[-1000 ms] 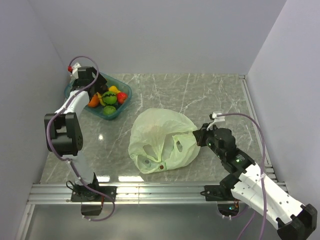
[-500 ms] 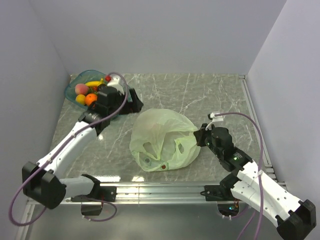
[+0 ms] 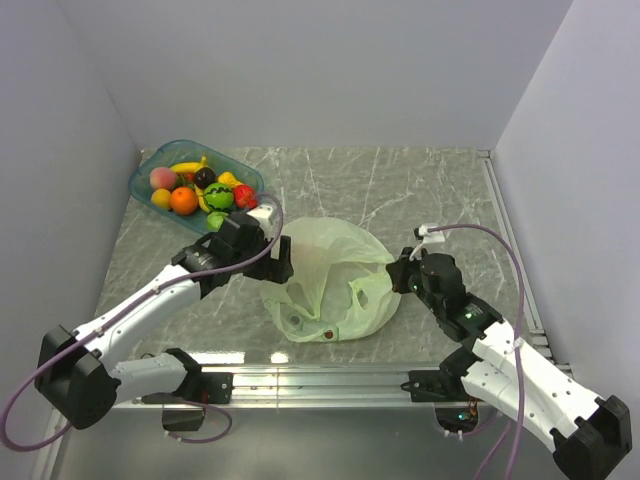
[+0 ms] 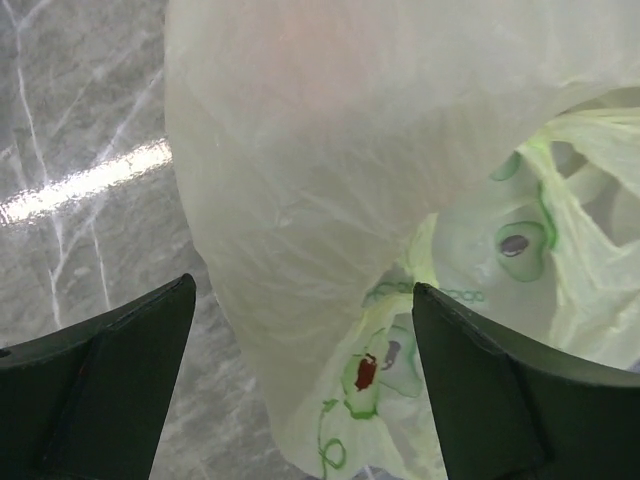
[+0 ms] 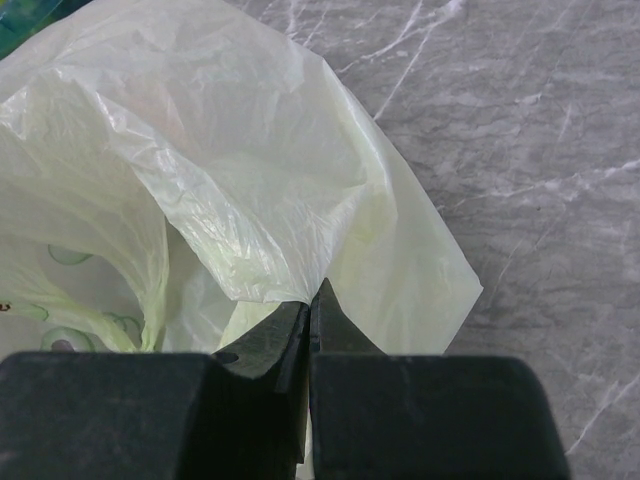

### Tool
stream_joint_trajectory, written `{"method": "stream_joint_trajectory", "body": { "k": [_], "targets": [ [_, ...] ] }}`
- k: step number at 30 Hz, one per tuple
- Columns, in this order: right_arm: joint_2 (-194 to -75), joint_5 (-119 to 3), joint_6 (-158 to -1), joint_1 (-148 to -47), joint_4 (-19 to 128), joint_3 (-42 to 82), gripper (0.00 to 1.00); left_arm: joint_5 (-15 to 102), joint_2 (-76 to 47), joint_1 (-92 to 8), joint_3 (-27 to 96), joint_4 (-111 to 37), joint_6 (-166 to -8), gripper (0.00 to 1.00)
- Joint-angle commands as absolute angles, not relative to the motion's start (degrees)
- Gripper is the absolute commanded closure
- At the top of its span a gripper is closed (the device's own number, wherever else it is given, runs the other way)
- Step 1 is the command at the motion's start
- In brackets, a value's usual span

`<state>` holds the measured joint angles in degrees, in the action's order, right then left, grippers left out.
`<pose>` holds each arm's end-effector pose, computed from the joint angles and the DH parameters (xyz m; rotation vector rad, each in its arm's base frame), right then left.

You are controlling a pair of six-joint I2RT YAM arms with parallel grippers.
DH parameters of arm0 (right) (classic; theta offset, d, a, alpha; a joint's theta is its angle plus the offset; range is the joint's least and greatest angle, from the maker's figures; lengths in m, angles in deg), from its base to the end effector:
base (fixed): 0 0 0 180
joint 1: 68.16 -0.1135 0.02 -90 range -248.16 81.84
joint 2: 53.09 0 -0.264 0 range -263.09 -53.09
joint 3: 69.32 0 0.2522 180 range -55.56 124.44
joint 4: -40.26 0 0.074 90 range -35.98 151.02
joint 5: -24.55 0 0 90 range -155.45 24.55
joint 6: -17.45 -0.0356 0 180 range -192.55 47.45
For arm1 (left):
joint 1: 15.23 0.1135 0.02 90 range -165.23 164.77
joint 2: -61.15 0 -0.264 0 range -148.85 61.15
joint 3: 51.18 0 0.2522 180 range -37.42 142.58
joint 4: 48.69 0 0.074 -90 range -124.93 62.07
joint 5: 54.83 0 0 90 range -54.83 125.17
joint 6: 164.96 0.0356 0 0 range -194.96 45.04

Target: Untie the knot of the plastic bag and take out the fruit

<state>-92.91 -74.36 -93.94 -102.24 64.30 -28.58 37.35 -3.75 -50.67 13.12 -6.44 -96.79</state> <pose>0.1437 0.0906 0.2437 -0.1186 1.9968 0.4762 0.1952 -0.1406 0.2754 0.3019 2.3630 -0.5379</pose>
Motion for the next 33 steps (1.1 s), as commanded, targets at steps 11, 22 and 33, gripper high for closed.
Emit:
{"method": "stream_joint_trajectory", "body": {
  "k": [11, 22, 33],
  "targets": [
    [-94.23, -74.33, -95.22, -101.91, 61.05, -29.19, 1.0, 26.83, -8.81, -58.64, 24.86, -7.16, -96.58, 0.99],
    [-97.39, -76.0, -98.74, -102.0, 58.76, -31.66, 1.0, 11.54, -10.13, -76.84, 40.37, -0.2, -98.51, 0.99],
    [-94.49, -76.7, -98.56, -102.0, 61.58, -30.86, 1.0, 10.04, -1.08, -61.22, 14.18, -9.0, -115.11, 0.99]
  ]
}}
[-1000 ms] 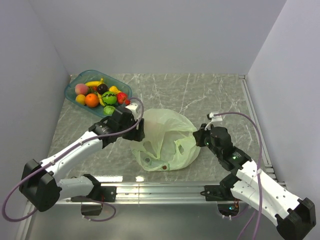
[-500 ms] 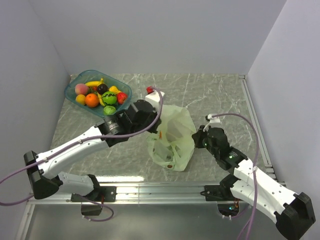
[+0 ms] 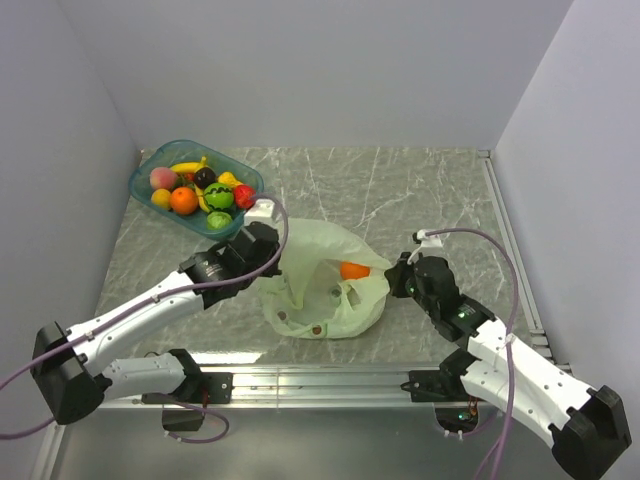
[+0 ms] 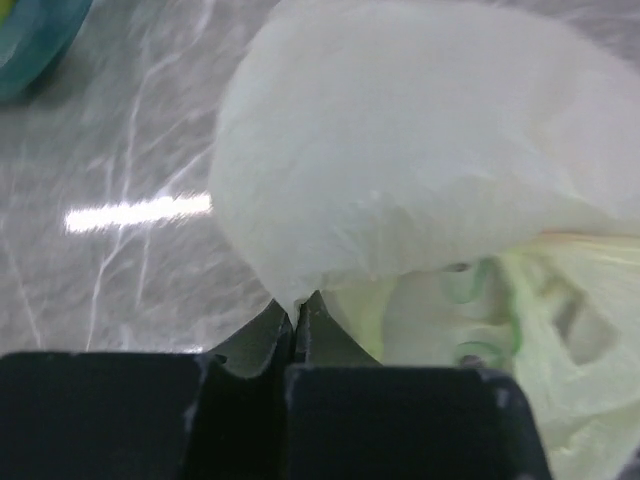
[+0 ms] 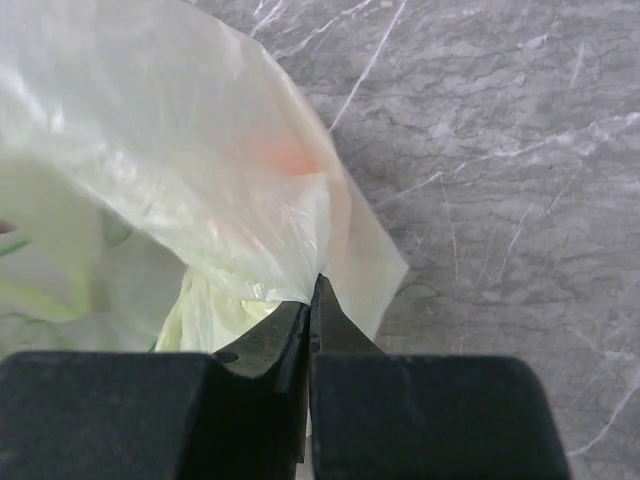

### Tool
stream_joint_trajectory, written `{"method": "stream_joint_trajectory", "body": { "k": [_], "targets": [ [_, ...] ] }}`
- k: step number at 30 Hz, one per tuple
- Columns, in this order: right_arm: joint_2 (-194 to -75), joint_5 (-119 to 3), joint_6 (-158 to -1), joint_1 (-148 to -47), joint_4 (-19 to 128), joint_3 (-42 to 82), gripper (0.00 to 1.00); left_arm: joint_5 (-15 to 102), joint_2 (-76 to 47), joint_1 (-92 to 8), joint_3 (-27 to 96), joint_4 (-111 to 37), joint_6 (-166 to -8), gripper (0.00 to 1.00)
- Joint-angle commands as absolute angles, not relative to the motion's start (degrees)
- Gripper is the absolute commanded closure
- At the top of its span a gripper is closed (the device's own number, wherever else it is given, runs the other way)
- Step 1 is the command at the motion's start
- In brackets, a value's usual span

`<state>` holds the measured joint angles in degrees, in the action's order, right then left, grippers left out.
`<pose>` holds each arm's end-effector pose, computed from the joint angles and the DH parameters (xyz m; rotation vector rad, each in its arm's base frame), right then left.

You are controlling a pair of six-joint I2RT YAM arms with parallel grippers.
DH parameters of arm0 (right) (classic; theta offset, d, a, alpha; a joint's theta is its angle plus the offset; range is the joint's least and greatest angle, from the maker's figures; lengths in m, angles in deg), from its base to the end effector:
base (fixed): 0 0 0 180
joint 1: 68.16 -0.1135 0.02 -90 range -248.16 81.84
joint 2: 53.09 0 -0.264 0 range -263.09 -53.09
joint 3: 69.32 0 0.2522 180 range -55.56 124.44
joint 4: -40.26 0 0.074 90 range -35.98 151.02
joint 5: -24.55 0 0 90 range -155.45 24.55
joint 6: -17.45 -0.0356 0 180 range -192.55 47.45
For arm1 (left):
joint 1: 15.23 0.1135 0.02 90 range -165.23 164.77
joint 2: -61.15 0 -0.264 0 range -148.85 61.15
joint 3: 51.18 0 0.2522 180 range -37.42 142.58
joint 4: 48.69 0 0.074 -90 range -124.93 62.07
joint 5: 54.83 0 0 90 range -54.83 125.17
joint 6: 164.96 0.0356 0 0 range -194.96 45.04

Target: Untie the knot of the plastic bag and take out the fruit

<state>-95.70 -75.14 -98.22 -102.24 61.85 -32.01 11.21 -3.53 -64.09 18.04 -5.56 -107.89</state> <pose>0.1476 0.0926 0.2196 -0.0442 2.0666 0.4797 0.1699 -0.1726 0.3057 0.0818 2.1959 -0.3383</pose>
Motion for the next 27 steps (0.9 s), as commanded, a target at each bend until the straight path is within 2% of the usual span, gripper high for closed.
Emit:
{"method": "stream_joint_trajectory", "body": {
  "k": [1, 3, 4, 6, 7, 9, 10, 13, 15, 19, 23, 27],
  "targets": [
    [-94.49, -76.7, -98.65, -102.0, 61.92, -30.86, 1.0, 9.95, -0.9, -60.59, 12.95, -9.87, -116.0, 0.98],
    [-95.01, -76.79, -99.26, -102.0, 62.63, -30.78, 1.0, 10.12, -0.98, -59.01, 10.13, -10.4, -117.75, 0.93],
    [-95.28, -76.61, -99.44, -102.0, 62.89, -30.69, 1.0, 10.21, -1.25, -58.74, 9.6, -10.67, -118.02, 0.81],
    [-96.94, -76.44, -100.32, -102.0, 63.33, -30.42, 1.0, 10.73, -1.95, -58.74, 9.07, -10.84, -118.73, 0.67],
    [-97.65, -76.7, -100.76, -102.0, 63.77, -30.34, 1.0, 11.78, -1.78, -58.74, 9.07, -11.19, -118.9, 0.52],
    [-100.01, -76.35, -101.64, -102.0, 64.21, -29.9, 1.0, 13.63, 0.06, -59.0, 9.16, -13.47, -118.29, 0.35],
    [-100.55, -76.0, -101.73, -102.0, 64.13, -29.81, 1.0, 14.77, 1.03, -59.35, 8.99, -14.44, -118.03, 0.2],
    [-100.82, -74.24, -101.99, -102.08, 62.81, -29.46, 1.0, 13.73, 5.25, -63.3, 10.03, -17.78, -116.54, 0.06],
    [-100.47, -74.24, -101.82, -102.0, 62.8, -28.5, 1.0, 10.92, 6.75, -67.76, 11.35, -18.49, -115.31, 0.06],
    [-101.08, -74.41, -101.03, -102.0, 63.95, -25.77, 1.0, 7.75, 5.17, -74.99, 15.74, -18.93, -115.21, 0.14],
    [-102.48, -74.94, -101.29, -102.0, 64.83, -23.75, 1.0, 5.73, -0.08, -80.26, 17.07, -22.09, -116.44, 0.22],
    [-103.19, -76.0, -101.55, -102.0, 66.84, -22.43, 1.0, -0.21, -6.25, -83.95, 20.49, -19.74, -117.94, 0.25]
  ]
}}
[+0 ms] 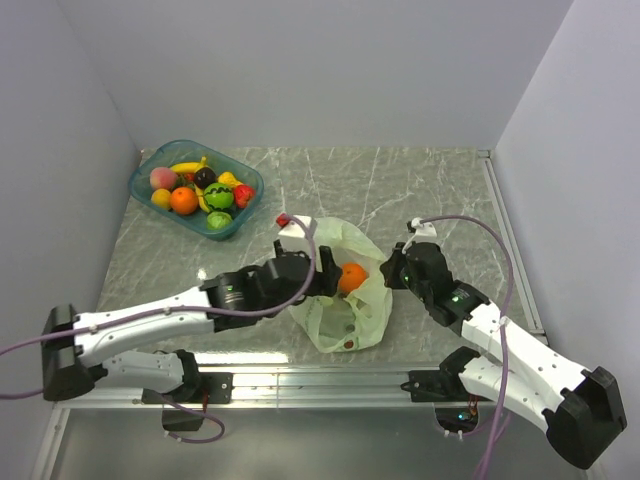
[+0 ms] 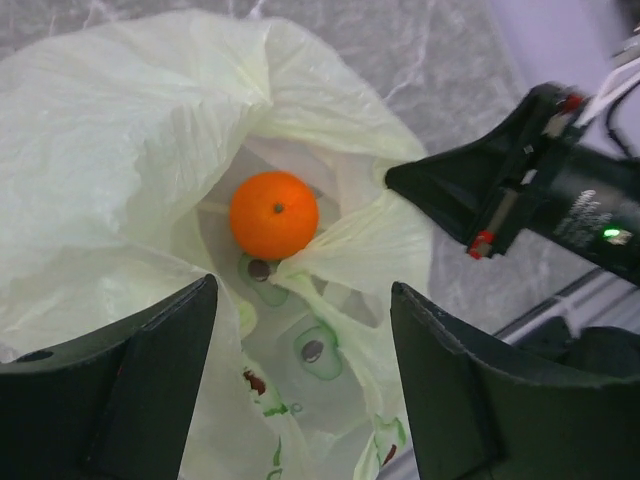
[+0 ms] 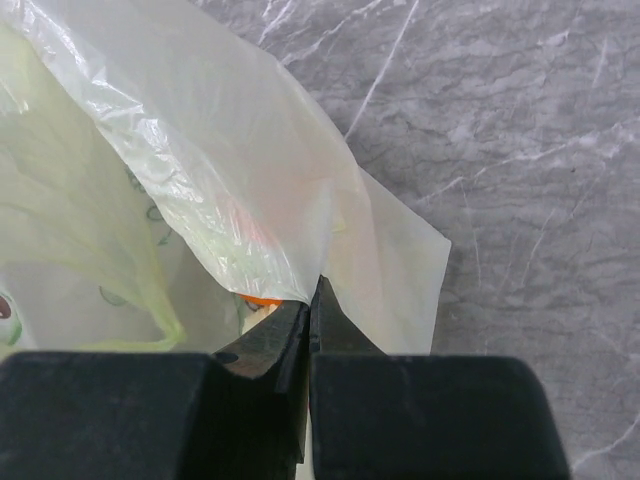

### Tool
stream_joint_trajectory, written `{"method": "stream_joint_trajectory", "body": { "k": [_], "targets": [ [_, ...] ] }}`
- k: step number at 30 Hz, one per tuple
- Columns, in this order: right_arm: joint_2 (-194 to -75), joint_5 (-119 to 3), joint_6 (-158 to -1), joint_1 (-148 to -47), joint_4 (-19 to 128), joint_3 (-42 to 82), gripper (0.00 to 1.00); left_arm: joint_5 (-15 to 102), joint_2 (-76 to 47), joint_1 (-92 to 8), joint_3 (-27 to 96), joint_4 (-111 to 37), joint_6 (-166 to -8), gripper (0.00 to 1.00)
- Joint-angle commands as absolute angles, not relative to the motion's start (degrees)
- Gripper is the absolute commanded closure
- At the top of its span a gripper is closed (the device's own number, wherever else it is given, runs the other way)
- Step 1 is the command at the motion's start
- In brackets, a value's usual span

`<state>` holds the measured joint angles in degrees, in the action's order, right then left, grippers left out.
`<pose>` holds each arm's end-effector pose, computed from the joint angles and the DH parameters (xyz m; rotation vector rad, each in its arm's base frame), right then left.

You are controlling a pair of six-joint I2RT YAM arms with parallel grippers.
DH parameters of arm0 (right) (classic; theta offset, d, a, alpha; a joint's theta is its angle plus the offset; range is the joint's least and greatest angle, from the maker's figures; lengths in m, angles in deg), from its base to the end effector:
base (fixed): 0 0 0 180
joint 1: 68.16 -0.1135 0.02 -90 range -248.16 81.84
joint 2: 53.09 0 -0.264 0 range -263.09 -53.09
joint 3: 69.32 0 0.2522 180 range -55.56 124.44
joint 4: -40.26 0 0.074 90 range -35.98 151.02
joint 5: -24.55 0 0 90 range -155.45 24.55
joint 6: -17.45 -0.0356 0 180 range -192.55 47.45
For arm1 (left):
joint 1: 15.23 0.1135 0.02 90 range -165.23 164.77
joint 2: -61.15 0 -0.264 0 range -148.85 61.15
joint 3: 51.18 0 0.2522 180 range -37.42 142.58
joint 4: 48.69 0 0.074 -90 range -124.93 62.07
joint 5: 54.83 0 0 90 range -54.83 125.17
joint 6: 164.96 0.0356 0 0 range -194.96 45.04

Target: Untie the knot of the plastic bag and take out the fruit

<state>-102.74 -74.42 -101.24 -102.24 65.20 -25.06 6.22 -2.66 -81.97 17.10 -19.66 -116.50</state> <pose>0.1641 0.1043 0.2359 -0.0044 2.1321 0.4935 0.1148 -0.2234 0.3263 0.1120 2.0141 -0.7353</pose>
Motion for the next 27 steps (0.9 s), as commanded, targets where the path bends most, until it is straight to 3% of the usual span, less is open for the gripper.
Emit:
{"method": "stream_joint_trajectory", "body": {
  "k": [1, 9, 18, 23, 24, 27],
  "targets": [
    [-103.19, -76.08, -101.38, -102.08, 67.11, -22.25, 1.0, -2.42, -7.21, -84.22, 22.85, -17.81, -118.72, 0.25],
    [-101.78, -76.08, -100.41, -102.0, 67.29, -22.69, 1.0, -21.77, -7.93, -84.23, 31.39, 8.45, -127.43, 0.12],
    [-101.96, -76.0, -100.5, -102.08, 67.37, -23.04, 1.0, -26.7, -4.85, -84.31, 33.06, 15.52, -131.39, 0.14],
    [-101.17, -75.91, -100.32, -102.0, 66.59, -24.01, 1.0, -15.14, -1.42, -84.31, 29.91, -4.56, -115.61, 0.23],
    [-101.17, -75.91, -100.5, -102.08, 66.67, -24.01, 1.0, -7.62, -1.42, -84.31, 28.86, -7.65, -114.52, 0.24],
    [-101.17, -75.73, -101.11, -102.08, 66.59, -24.09, 1.0, 0.52, -4.75, -84.4, 26.74, -14.62, -115.12, 0.25]
  ]
}}
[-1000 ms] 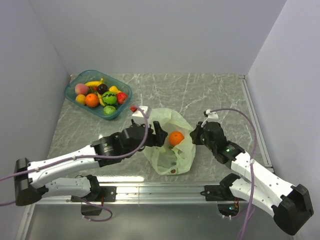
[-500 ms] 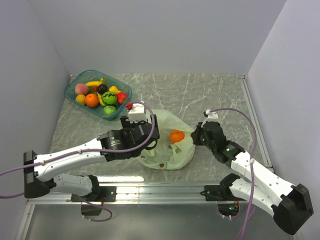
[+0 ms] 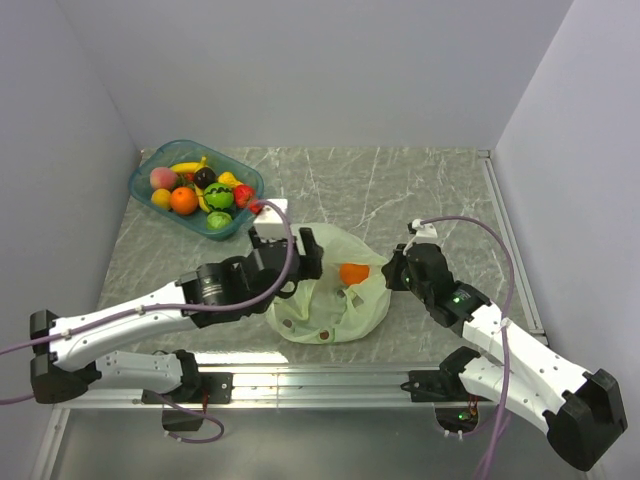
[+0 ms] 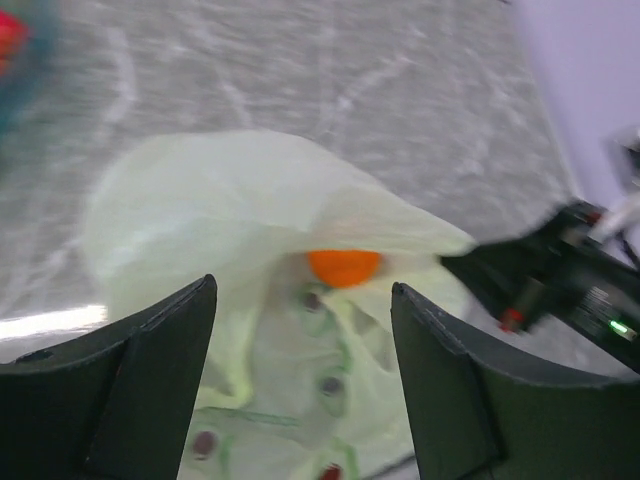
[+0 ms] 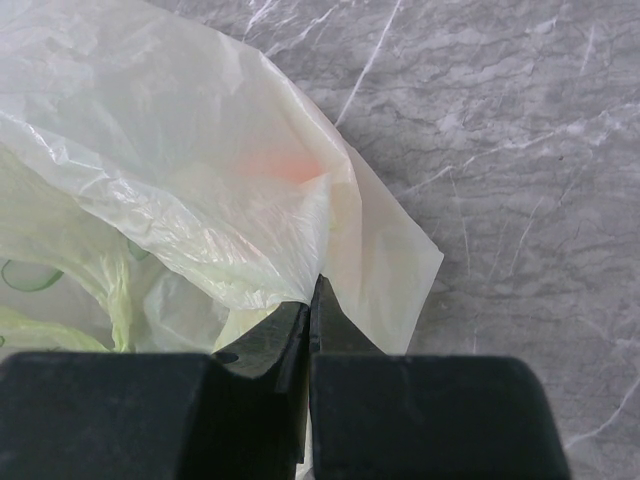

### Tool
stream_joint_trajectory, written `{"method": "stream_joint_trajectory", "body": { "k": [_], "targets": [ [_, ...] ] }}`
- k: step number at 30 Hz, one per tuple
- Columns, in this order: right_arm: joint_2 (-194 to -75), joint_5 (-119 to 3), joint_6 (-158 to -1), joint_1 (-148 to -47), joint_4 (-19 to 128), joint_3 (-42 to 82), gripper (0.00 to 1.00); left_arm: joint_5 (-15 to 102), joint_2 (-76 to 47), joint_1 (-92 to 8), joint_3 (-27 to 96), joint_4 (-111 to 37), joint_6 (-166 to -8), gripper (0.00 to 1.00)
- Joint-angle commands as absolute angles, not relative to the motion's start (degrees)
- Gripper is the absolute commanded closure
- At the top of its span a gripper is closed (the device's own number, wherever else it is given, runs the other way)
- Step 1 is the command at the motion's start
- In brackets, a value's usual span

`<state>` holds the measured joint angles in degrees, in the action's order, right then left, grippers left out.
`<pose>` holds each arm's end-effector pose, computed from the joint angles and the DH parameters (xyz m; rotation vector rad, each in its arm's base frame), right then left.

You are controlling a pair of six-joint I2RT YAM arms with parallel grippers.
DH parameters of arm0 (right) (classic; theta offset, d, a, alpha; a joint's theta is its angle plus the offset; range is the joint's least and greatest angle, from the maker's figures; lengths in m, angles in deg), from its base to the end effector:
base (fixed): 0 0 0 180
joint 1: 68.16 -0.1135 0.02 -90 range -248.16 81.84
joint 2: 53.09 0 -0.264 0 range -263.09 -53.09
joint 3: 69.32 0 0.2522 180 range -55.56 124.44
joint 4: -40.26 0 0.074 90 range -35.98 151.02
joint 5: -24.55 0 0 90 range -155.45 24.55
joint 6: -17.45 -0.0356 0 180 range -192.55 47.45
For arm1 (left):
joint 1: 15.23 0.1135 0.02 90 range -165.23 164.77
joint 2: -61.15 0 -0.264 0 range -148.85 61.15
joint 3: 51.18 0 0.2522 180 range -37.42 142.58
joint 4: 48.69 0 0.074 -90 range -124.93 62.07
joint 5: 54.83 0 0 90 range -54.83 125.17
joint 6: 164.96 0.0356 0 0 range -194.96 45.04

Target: Untie the knot of the plastic bag and take out the fruit

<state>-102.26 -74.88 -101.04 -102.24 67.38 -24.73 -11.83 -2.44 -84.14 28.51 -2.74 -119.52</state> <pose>0.1620 0.1025 0.2358 -0.0061 2.1523 0.4712 0.1071 -0.2053 0.3710 -0.0665 1.9437 -0.4634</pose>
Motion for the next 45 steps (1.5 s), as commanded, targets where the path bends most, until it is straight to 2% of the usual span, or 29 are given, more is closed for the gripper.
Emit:
{"method": "stream_joint_trajectory", "body": {
  "k": [1, 11, 19, 24, 32, 38, 39, 41, 42, 44, 45],
  "targets": [
    [-101.08, -75.65, -101.11, -102.0, 66.59, -24.18, 1.0, 3.94, -6.16, -84.32, 26.65, -15.41, -115.91, 0.25],
    [-99.41, -75.38, -100.85, -102.08, 67.64, -24.8, 1.0, 14.06, -25.66, -78.43, 27.35, -27.45, -116.44, 0.21],
    [-98.53, -74.59, -101.64, -102.08, 68.08, -25.94, 1.0, 16.54, -39.99, -73.51, 33.5, -31.76, -113.81, 0.17],
    [-99.41, -71.96, -102.52, -102.17, 65.8, -27.61, 1.0, 14.96, -45.54, -72.45, 35.26, -37.38, -111.35, 0.15],
    [-101.17, -69.49, -104.19, -102.08, 63.77, -29.02, 1.0, 21.37, -52.66, -72.19, 37.55, -40.2, -109.32, 0.14],
    [-101.7, -69.84, -104.19, -102.17, 63.86, -28.58, 1.0, 20.41, -53.81, -72.19, 37.2, -39.5, -108.98, 0.25],
    [-101.78, -69.76, -104.1, -102.08, 64.04, -28.49, 1.0, 20.49, -53.98, -72.19, 37.46, -39.24, -108.89, 0.29],
    [-101.7, -70.46, -103.84, -102.17, 64.3, -28.14, 1.0, 20.67, -53.81, -72.19, 37.11, -38.62, -108.45, 0.44],
    [-101.7, -70.81, -103.75, -102.17, 64.82, -27.96, 1.0, 20.76, -53.37, -72.19, 36.67, -38.53, -108.27, 0.6],
    [-101.08, -72.21, -103.31, -102.08, 65.44, -27.52, 1.0, 21.11, -50.92, -72.19, 35.01, -39.58, -107.75, 0.72],
    [-100.91, -72.83, -103.14, -102.17, 66.14, -27.35, 1.0, 21.37, -49.86, -72.19, 33.09, -39.67, -107.57, 0.81]
  ]
}}
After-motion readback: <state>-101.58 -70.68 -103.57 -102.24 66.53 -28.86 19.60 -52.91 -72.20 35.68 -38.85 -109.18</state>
